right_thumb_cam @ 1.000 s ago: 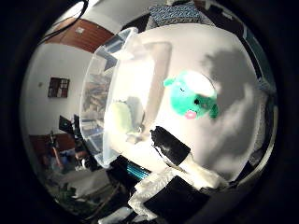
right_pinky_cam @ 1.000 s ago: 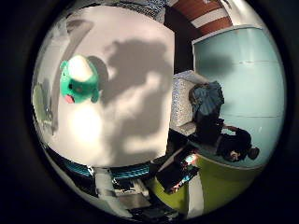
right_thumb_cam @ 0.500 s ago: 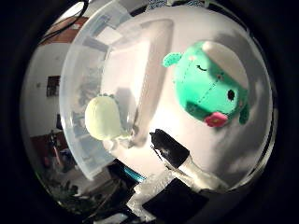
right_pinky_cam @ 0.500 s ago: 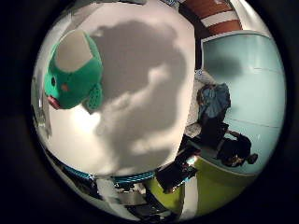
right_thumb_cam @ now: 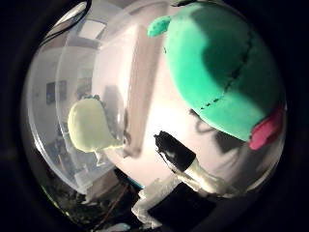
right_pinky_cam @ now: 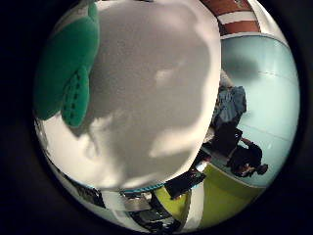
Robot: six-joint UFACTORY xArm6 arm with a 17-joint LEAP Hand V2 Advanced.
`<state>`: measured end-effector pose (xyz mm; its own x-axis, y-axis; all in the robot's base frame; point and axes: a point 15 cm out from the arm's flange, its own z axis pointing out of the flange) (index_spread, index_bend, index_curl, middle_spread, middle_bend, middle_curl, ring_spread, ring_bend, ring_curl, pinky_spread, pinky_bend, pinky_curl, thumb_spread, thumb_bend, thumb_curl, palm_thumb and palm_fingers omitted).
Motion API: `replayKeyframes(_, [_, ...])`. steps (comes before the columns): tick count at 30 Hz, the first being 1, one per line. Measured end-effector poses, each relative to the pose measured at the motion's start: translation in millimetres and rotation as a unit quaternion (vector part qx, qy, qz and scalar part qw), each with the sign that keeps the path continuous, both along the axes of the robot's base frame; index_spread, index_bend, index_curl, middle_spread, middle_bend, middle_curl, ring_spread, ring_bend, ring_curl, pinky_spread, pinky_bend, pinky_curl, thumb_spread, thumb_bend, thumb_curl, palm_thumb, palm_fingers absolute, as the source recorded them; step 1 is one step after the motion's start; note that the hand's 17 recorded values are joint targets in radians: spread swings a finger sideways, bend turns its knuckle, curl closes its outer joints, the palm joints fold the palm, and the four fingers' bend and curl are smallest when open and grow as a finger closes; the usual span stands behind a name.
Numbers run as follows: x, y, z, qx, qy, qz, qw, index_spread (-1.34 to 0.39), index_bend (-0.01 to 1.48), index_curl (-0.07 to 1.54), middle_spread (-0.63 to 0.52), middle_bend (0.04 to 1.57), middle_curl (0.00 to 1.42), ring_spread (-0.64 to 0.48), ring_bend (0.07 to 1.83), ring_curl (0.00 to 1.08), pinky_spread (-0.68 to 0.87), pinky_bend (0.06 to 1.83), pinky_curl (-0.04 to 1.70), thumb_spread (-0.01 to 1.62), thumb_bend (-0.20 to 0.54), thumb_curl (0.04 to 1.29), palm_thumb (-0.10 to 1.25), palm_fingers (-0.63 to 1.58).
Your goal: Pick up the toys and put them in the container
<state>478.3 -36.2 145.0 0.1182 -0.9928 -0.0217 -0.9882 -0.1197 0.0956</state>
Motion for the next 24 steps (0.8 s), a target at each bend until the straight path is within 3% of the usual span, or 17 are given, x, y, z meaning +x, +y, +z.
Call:
replayKeyframes(3, [0,0,0,0.0,0.0,0.0,1.0,-0.31,0.2,0.3,-0.09,0.3,0.35,0.1,0.49,0.24,0.47,0.5,0.2,1.14,-0.015,0.33,0.56,0.47])
replayKeyframes(5, [-1,0,-1,-0.001,0.001,0.0,1.0,-0.3,0.19,0.31,-0.14,0.36,0.37,0.0,0.58,0.25,0.36,0.48,0.17,1.14,-0.009,0.34,0.6,0.61])
replayKeyframes(8, [1,-1,0,-0.001,-0.001,-0.001,1.0,-0.35,0.18,0.32,-0.25,0.54,0.45,-0.22,0.76,0.31,-0.06,0.62,0.17,1.13,-0.004,0.35,0.69,0.97])
replayKeyframes(10, [1,-3,0,-0.003,-0.003,0.0,1.0,-0.39,0.23,0.38,-0.28,0.64,0.51,-0.29,0.83,0.36,-0.31,0.76,0.21,1.11,-0.003,0.37,0.75,1.16])
replayKeyframes(12, [2,-5,1,-0.007,-0.004,-0.001,1.0,-0.43,0.38,0.48,-0.28,0.79,0.59,-0.31,0.95,0.43,-0.43,0.89,0.28,1.09,-0.002,0.38,0.84,1.31])
replayKeyframes(15, [3,-8,2,-0.015,-0.007,0.001,1.0,-0.44,0.57,0.61,-0.26,0.96,0.68,-0.29,1.11,0.5,-0.4,1.12,0.39,1.05,-0.001,0.42,0.93,1.33])
replayKeyframes(20, [12,-14,36,-0.023,-0.045,0.001,0.999,-0.37,0.92,0.83,-0.21,1.21,0.79,-0.25,1.32,0.62,-0.27,1.36,0.56,0.9,-0.004,0.56,1.09,1.16])
replayKeyframes(24, [1,-20,62,-0.036,-0.045,0.006,0.998,-0.33,1.01,0.89,-0.18,1.29,0.82,-0.23,1.37,0.67,-0.21,1.4,0.65,0.74,-0.015,0.65,1.11,1.08])
